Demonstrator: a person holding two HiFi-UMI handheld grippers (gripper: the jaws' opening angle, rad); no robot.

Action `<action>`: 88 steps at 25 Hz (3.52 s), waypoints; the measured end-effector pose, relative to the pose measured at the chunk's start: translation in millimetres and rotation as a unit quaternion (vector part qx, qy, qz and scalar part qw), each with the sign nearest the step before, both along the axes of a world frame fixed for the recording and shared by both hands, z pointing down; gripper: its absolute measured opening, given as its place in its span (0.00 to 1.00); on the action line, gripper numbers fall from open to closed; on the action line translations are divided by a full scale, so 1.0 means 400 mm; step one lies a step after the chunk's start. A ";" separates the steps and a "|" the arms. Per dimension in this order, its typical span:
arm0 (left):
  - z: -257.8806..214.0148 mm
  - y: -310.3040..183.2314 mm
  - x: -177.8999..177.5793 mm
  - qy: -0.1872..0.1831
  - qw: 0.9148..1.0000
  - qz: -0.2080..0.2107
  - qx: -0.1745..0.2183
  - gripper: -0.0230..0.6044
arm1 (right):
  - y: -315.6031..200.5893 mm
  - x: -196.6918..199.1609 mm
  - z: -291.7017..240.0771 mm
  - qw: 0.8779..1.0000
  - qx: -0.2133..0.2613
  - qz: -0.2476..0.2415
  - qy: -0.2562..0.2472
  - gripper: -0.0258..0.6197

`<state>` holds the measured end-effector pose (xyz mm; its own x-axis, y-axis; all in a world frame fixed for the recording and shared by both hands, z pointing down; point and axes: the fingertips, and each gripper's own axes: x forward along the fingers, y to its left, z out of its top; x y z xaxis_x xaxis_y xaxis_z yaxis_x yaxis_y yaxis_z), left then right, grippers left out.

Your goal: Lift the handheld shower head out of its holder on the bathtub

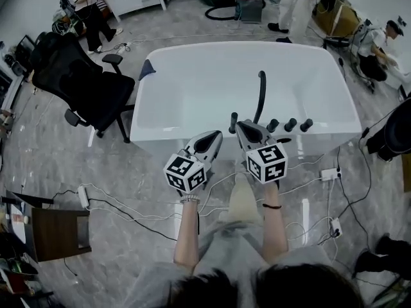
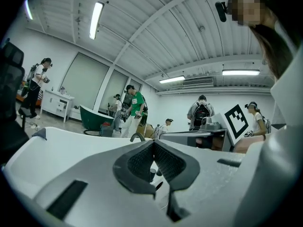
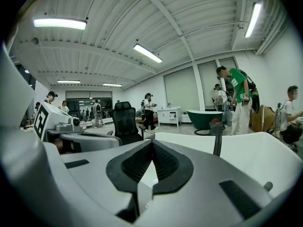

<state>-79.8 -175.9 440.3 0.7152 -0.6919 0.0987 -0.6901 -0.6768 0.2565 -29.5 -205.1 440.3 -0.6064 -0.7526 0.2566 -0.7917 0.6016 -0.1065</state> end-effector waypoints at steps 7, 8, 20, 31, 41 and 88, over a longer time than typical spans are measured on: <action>0.079 -0.032 0.008 -0.005 1.000 0.004 -0.030 0.04 | -0.051 0.016 0.086 1.000 -0.026 0.007 0.008 0.04; 0.094 -0.039 0.009 -0.006 0.999 0.005 -0.036 0.04 | -0.063 0.021 0.100 0.999 -0.030 0.009 0.008 0.04; 0.259 -0.151 0.024 -0.004 0.996 -0.010 -0.093 0.04 | -0.175 0.038 0.325 0.995 -0.091 -0.002 0.033 0.10; 0.404 -0.211 0.043 0.003 0.989 -0.027 -0.148 0.04 | -0.253 0.026 0.504 0.988 -0.138 -0.034 0.057 0.20; 0.494 -0.257 0.029 0.008 0.982 -0.041 -0.184 0.04 | -0.304 -0.008 0.615 0.982 -0.173 -0.046 0.057 0.29; 0.526 -0.330 0.012 0.035 0.975 -0.068 -0.209 0.04 | -0.356 -0.026 0.604 0.981 -0.159 -0.022 0.110 0.25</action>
<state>-75.1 -307.7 650.8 0.6349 -0.6904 0.3467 -0.7370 -0.4065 0.5400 -39.8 -347.5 681.9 -0.5403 -0.5877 0.6023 -0.7904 0.6001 -0.1235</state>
